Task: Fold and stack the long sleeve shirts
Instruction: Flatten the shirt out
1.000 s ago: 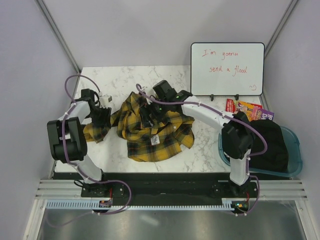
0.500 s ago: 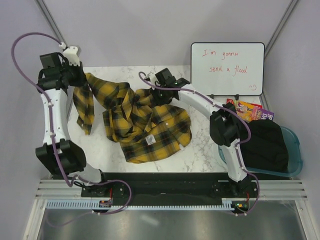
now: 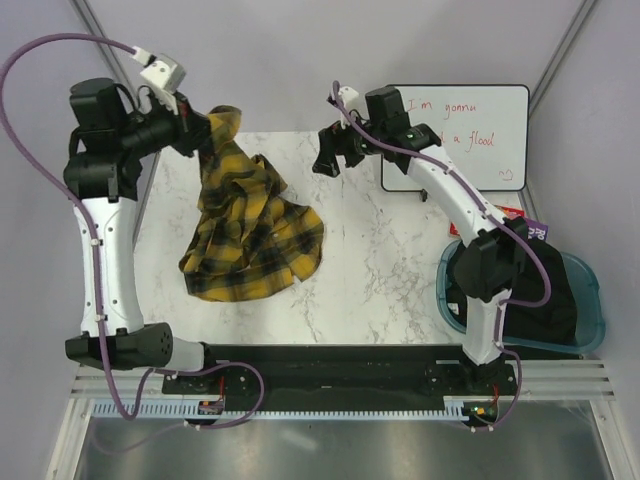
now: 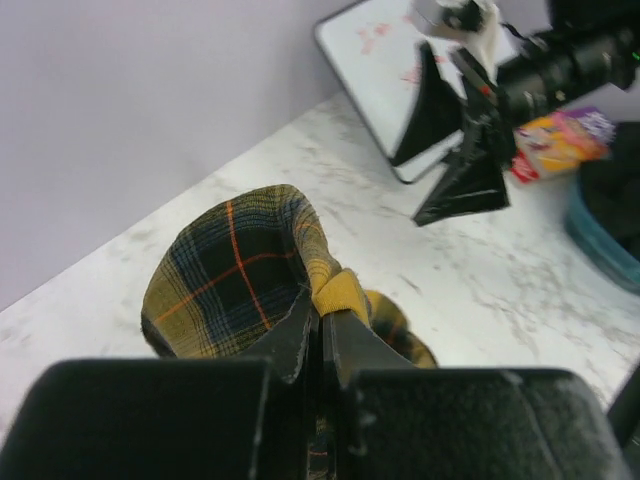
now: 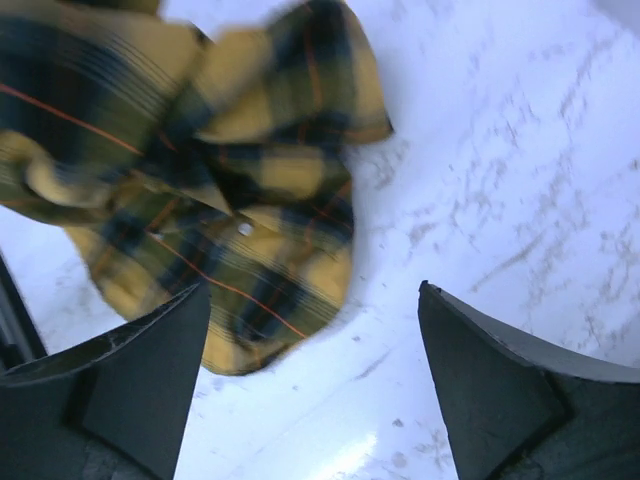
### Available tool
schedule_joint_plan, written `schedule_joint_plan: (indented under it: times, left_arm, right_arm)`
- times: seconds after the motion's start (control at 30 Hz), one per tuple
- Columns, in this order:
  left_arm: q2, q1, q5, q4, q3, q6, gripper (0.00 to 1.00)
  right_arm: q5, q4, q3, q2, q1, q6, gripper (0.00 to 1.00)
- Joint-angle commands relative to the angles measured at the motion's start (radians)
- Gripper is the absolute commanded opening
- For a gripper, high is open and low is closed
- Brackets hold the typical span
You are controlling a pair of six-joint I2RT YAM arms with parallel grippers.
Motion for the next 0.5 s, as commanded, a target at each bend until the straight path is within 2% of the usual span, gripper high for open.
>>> schedule_joint_plan:
  times: [0.0,0.03,0.13,0.2,0.23,0.27,0.3,0.33,0.37,0.4,0.43,0.47]
  left_arm:
    - [-0.024,-0.184,0.082,-0.010,0.010,0.028,0.02]
    - [-0.009,-0.249,0.037,-0.003,0.016,0.004,0.02]
    - [0.048,-0.335,0.072,0.003,0.075,-0.087,0.02]
    - [0.103,-0.385,-0.006,0.029,0.152,-0.133,0.02]
    - [0.123,-0.412,-0.112,0.042,0.184,-0.151,0.02]
    - [0.172,-0.413,-0.160,0.076,0.218,-0.174,0.02]
    - [0.201,-0.413,-0.222,0.078,0.315,-0.193,0.02]
    - [0.239,-0.412,-0.388,0.075,0.377,-0.193,0.02]
    - [0.272,-0.412,-0.473,0.069,0.438,-0.188,0.02]
    - [0.330,-0.412,-0.557,0.064,0.539,-0.146,0.02]
    - [0.351,-0.409,-0.692,0.069,0.577,-0.118,0.02]
    - [0.367,-0.404,-0.751,0.078,0.601,-0.090,0.02]
  right_arm:
    - [-0.179,0.190,-0.009,-0.165,0.023,0.008,0.98]
    - [-0.181,0.209,-0.010,-0.180,0.036,0.017,0.98]
    - [-0.157,0.227,-0.024,-0.228,0.053,0.060,0.98]
    - [-0.131,0.224,-0.042,-0.254,0.042,0.114,0.98]
    - [-0.127,0.226,-0.071,-0.263,0.013,0.135,0.98]
    - [-0.123,0.224,-0.088,-0.286,-0.003,0.151,0.98]
    - [-0.111,0.224,-0.108,-0.300,-0.013,0.175,0.98]
    - [-0.098,0.224,-0.157,-0.314,-0.038,0.180,0.98]
    - [-0.095,0.224,-0.183,-0.344,-0.047,0.183,0.98]
    - [-0.084,0.215,-0.209,-0.356,-0.049,0.183,0.98]
    - [-0.071,0.209,-0.273,-0.373,-0.050,0.189,0.98]
    - [-0.069,0.211,-0.312,-0.404,-0.049,0.198,0.98]
